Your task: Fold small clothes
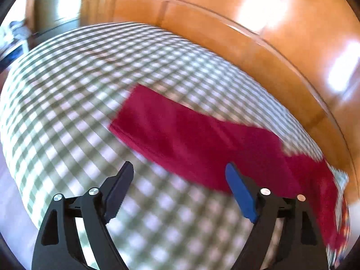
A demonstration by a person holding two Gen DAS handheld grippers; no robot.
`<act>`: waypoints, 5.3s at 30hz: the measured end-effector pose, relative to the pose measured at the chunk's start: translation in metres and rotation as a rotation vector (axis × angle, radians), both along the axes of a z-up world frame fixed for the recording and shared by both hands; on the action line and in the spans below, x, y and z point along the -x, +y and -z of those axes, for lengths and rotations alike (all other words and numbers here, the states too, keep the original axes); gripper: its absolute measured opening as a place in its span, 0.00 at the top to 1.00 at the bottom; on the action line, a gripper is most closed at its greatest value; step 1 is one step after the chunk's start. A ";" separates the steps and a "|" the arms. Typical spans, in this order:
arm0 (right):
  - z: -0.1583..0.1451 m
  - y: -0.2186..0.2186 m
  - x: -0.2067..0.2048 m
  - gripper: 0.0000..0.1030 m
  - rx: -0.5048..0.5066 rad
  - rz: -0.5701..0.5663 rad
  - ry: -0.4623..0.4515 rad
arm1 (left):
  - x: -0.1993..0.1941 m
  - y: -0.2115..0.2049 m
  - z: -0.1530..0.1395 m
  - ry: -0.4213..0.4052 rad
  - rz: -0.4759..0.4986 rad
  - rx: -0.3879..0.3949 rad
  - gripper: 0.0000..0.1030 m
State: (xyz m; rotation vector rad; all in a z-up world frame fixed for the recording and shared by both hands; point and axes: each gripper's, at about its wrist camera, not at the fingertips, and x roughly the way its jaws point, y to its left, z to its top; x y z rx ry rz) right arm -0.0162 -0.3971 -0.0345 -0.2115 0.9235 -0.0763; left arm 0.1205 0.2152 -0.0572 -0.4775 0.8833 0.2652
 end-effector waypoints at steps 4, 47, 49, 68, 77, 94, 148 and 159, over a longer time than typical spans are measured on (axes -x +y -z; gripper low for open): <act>0.005 0.011 -0.025 0.18 -0.101 0.020 -0.012 | -0.035 0.012 0.029 0.096 0.001 0.061 0.19; 0.053 -0.001 -0.333 0.22 -0.166 -0.125 0.126 | -0.201 -0.220 0.020 0.017 0.865 -0.152 0.67; 0.064 0.004 -0.342 0.24 -0.142 -0.151 0.154 | -0.211 -0.228 0.034 0.058 0.888 -0.173 0.67; 0.077 0.026 -0.377 0.87 0.114 -0.019 -0.027 | -0.250 -0.272 0.039 -0.015 0.662 -0.375 0.98; 0.038 0.001 -0.299 0.23 0.045 0.041 -0.157 | -0.178 -0.198 -0.006 -0.100 0.645 -0.131 0.98; 0.080 -0.037 -0.032 0.23 -0.494 0.081 0.175 | 0.087 -0.133 0.045 0.032 0.763 0.305 0.68; 0.090 0.030 -0.004 0.41 -0.319 -0.059 0.049 | 0.059 -0.137 0.051 0.020 0.444 0.018 1.00; 0.059 -0.070 -0.001 0.36 -0.637 0.227 -0.055 | 0.054 -0.226 0.004 -0.117 0.634 -0.107 0.99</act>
